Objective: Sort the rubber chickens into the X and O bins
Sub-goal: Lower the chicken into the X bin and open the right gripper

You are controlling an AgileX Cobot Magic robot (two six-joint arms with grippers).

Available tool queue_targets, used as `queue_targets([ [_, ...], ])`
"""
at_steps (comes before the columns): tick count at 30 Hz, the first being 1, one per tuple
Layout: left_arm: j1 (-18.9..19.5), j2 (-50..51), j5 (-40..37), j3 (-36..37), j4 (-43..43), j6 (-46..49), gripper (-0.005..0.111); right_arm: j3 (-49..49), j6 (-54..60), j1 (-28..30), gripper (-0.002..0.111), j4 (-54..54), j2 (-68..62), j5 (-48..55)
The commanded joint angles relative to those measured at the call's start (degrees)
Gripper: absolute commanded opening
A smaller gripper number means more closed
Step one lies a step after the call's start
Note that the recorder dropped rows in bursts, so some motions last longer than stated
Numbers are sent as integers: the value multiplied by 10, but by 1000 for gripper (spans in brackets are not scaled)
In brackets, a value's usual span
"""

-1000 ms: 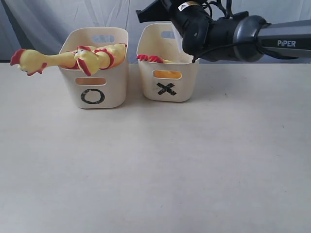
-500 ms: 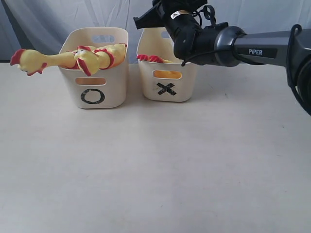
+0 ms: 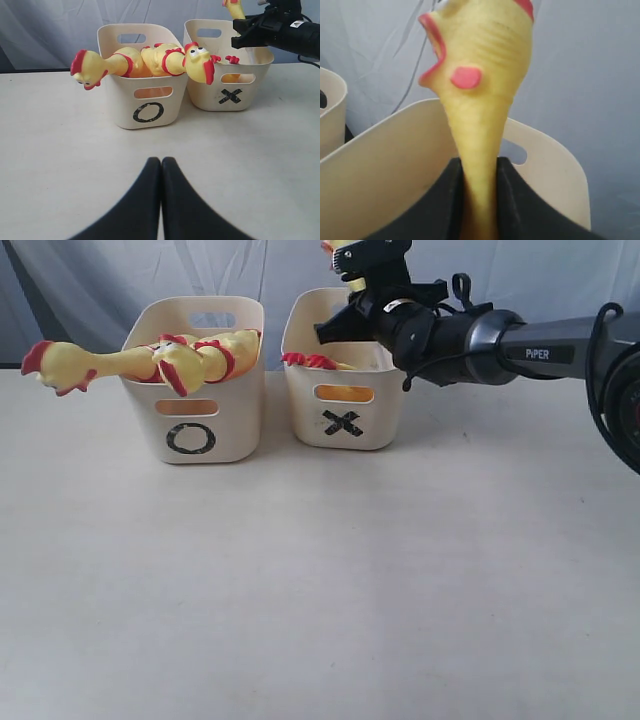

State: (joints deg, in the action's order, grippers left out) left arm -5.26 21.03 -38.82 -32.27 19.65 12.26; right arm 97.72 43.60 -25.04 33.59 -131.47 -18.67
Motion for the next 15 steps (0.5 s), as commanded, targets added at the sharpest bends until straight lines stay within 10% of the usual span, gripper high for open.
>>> queue_targets([
  [1,0,-4,2,3,4,2,0,3,1,4,25,4,-4,6],
  [4,0,-4,2,3,4,2,0,3,1,4,46,4,-4,2],
  [15,0,-4,2,3,4,2,0,3,1,4,44,10,30,12],
])
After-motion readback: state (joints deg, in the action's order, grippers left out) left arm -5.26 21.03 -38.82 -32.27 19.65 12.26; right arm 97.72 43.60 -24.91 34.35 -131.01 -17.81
